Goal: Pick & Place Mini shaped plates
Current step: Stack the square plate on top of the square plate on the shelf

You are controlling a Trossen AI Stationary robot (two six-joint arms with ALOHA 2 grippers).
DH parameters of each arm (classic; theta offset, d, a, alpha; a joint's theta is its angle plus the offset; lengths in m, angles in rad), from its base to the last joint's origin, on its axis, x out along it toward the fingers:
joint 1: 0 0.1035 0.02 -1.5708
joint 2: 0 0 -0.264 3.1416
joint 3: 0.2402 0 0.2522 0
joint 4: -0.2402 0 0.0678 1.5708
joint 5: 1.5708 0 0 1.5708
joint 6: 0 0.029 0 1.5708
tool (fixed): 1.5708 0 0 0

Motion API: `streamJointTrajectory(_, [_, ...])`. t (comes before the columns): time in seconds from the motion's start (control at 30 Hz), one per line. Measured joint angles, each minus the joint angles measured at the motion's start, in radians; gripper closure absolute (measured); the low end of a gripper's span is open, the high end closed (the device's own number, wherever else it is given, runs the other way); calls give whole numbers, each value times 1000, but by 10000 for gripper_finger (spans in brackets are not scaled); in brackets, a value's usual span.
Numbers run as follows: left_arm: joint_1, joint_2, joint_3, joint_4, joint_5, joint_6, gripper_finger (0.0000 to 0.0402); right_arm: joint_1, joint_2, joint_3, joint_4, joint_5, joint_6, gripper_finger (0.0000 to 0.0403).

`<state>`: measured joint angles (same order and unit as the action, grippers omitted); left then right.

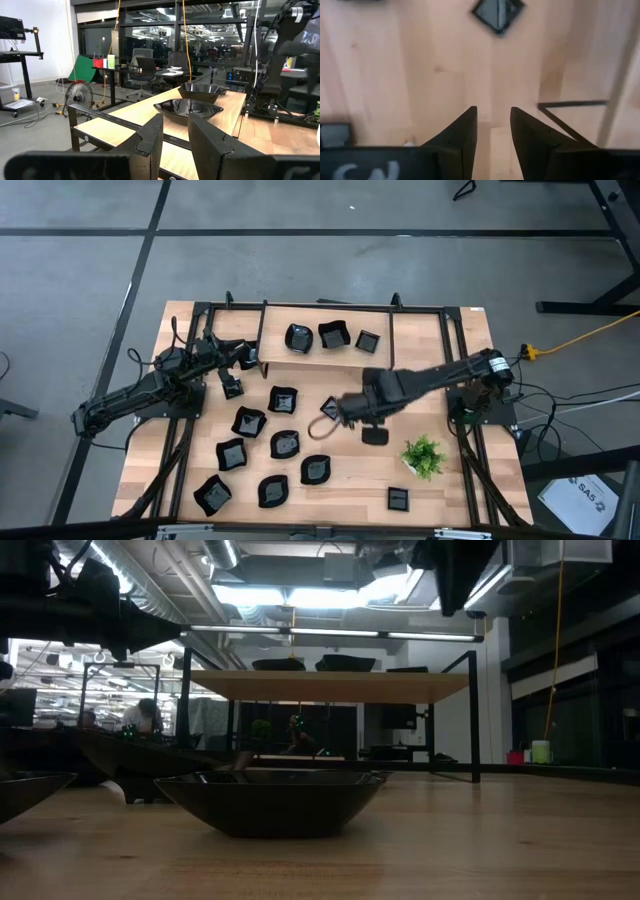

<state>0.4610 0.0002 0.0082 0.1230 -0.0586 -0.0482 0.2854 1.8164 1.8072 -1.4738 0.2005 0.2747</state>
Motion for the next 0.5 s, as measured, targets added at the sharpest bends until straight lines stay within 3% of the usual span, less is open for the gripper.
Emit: streamJointTrajectory(0.5, [0,0,0,0,0,0,315,287,0,0,8,76,126,286])
